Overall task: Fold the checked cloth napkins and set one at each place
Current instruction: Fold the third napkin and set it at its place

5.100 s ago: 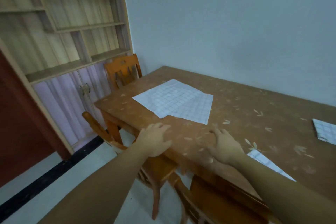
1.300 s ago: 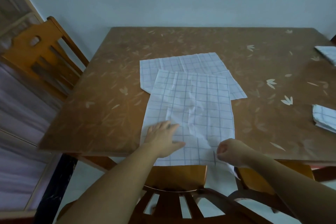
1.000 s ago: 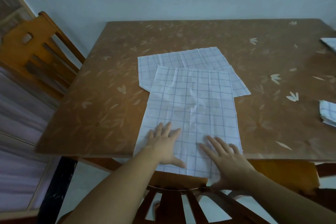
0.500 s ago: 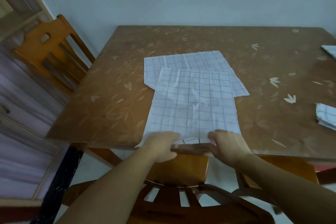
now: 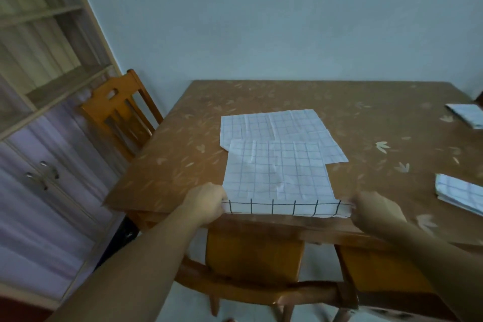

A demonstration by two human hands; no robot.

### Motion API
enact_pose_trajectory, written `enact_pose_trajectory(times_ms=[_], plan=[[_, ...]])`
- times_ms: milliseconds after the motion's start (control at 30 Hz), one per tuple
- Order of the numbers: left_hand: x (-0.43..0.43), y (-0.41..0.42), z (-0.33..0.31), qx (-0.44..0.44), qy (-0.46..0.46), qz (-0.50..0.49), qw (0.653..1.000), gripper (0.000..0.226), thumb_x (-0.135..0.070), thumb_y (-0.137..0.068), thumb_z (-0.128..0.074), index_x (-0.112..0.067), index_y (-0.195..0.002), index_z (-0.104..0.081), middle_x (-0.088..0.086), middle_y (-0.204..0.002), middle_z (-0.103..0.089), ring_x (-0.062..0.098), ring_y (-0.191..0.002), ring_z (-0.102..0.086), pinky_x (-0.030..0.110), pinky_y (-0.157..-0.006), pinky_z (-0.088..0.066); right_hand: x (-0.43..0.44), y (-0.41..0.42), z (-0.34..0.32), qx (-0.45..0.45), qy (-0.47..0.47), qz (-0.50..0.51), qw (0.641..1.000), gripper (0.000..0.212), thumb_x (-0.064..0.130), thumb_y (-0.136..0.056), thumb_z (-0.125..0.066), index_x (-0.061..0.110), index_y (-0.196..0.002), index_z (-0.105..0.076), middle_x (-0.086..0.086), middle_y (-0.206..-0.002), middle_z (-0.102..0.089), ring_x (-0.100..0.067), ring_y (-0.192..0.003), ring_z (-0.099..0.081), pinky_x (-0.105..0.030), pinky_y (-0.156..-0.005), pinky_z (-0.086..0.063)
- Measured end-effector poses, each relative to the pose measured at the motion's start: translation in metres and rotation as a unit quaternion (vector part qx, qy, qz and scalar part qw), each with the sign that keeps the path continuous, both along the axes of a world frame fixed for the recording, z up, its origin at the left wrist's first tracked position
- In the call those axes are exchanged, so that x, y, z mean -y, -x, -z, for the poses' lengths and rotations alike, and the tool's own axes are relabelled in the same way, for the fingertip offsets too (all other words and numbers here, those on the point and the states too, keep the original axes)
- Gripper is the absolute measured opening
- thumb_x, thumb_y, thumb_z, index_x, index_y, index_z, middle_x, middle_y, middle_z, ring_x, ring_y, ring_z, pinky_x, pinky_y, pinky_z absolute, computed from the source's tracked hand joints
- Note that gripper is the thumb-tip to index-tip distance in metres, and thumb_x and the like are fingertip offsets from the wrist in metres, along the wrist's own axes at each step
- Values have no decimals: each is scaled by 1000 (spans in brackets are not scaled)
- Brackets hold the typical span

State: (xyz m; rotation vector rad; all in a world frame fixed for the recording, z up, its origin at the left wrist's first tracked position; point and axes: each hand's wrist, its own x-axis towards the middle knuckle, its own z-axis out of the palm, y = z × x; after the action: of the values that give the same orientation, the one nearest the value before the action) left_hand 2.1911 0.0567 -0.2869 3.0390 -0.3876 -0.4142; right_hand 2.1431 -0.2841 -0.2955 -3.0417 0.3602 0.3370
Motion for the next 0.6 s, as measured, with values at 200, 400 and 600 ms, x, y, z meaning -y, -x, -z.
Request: enact_pose_trajectory(times_ms=[200,400,600], plan=[[-2,-4,-16,25,121,-66,990,27,-17,-82,-55,-15,-58,-43,4,-58,-39,19,-54,-36,30,-53,-24,5,-8,-10,66,-250,94,961,17,14,-86,-58,9,-71,-64,-4,-63,-59,-18,-56,-52,-24,-51,-39],[1,-18,-13,71,282,-157,944,35,-25,-83,-62,-5,-58,-47,6,-58,-42,16,-54,-36,29,-52,-24,-3,-24,-11,126,-443,186,868,16,13,-86,-59,0,-86,-70,-24,-87,-69,-27,-70,-56,-33,-63,-42],[-8,-50,0,102,348,-205,909,27,-31,-87,-69,-12,-70,-61,0,-66,-58,18,-63,-53,30,-53,-33,0,-48,0,170,-487,249,819,16,6,-89,-56,0,-77,-63,-15,-80,-63,-25,-70,-57,-34,-68,-46]])
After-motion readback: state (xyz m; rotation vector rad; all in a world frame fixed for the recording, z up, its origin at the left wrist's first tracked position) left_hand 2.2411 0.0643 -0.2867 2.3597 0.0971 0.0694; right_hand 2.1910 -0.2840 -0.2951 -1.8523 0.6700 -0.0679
